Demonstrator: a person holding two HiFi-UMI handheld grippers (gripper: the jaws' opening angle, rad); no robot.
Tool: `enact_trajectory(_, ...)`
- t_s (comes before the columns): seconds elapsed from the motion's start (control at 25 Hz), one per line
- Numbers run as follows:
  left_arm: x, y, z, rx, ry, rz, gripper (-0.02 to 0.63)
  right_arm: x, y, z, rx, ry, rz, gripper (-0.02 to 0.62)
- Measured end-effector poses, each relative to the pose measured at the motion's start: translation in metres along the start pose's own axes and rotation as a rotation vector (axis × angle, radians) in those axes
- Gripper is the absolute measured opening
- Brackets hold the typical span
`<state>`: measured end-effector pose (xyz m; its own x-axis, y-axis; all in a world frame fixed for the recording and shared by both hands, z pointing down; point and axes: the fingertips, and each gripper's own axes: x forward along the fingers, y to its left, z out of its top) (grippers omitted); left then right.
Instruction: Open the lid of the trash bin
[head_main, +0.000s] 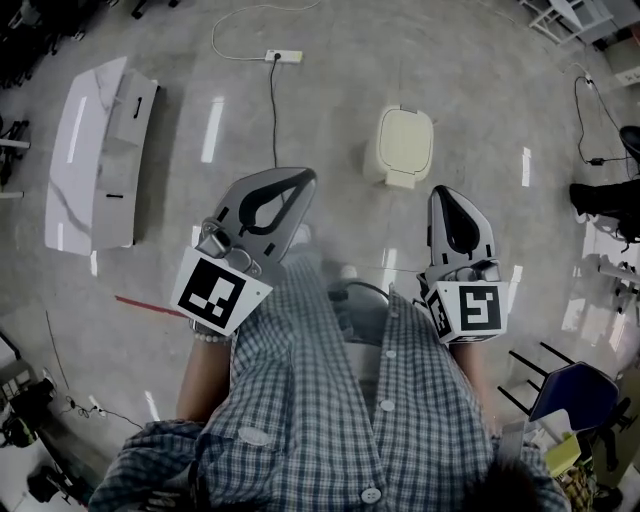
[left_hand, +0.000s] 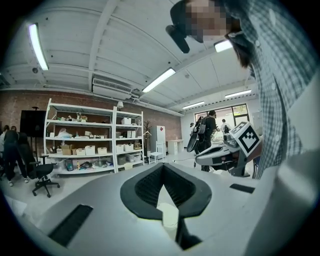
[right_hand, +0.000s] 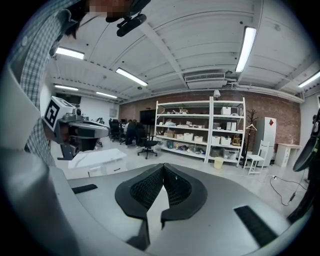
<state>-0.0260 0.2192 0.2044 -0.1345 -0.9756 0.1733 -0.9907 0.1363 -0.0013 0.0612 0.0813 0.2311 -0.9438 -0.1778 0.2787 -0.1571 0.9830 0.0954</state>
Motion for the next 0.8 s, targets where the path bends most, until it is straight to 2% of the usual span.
enact_trajectory(0.52, 0.018, 0.089, 0.0, 0.023, -0.017, -0.095, 0.005, 0.07, 0.008, 0.023, 0.014, 0.006, -0.12, 0.017)
enact_trajectory(0.8, 0.017, 0.124, -0.002, 0.037, -0.032, -0.121, 0.005, 0.096, 0.018, 0.032, 0.01, -0.003, -0.166, 0.017)
